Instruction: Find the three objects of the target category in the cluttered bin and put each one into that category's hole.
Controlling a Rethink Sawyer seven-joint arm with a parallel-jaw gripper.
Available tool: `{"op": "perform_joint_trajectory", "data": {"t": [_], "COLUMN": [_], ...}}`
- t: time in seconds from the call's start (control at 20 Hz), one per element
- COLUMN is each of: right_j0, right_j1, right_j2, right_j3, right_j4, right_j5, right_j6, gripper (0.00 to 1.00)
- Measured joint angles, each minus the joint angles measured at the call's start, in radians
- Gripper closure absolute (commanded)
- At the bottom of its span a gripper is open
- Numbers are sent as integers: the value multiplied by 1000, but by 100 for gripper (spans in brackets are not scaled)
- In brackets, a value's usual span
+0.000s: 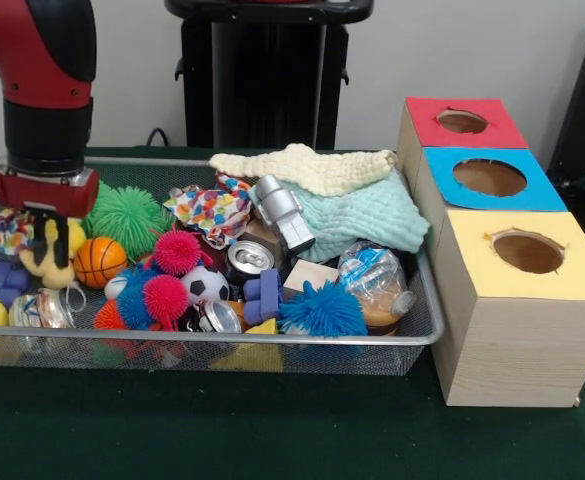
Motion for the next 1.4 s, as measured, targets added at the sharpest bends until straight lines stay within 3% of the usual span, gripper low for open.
{"op": "perform_joint_trajectory", "data": {"t": [0.3, 1.4], "right_j0": [27, 41], "right_j1": [-64, -349], "right_j2": [-16, -17], "right_j3": [64, 259], "right_j4": [50, 374], "right_j5": [0, 1], "right_j6": [0, 0], "gripper": [100, 100]}}
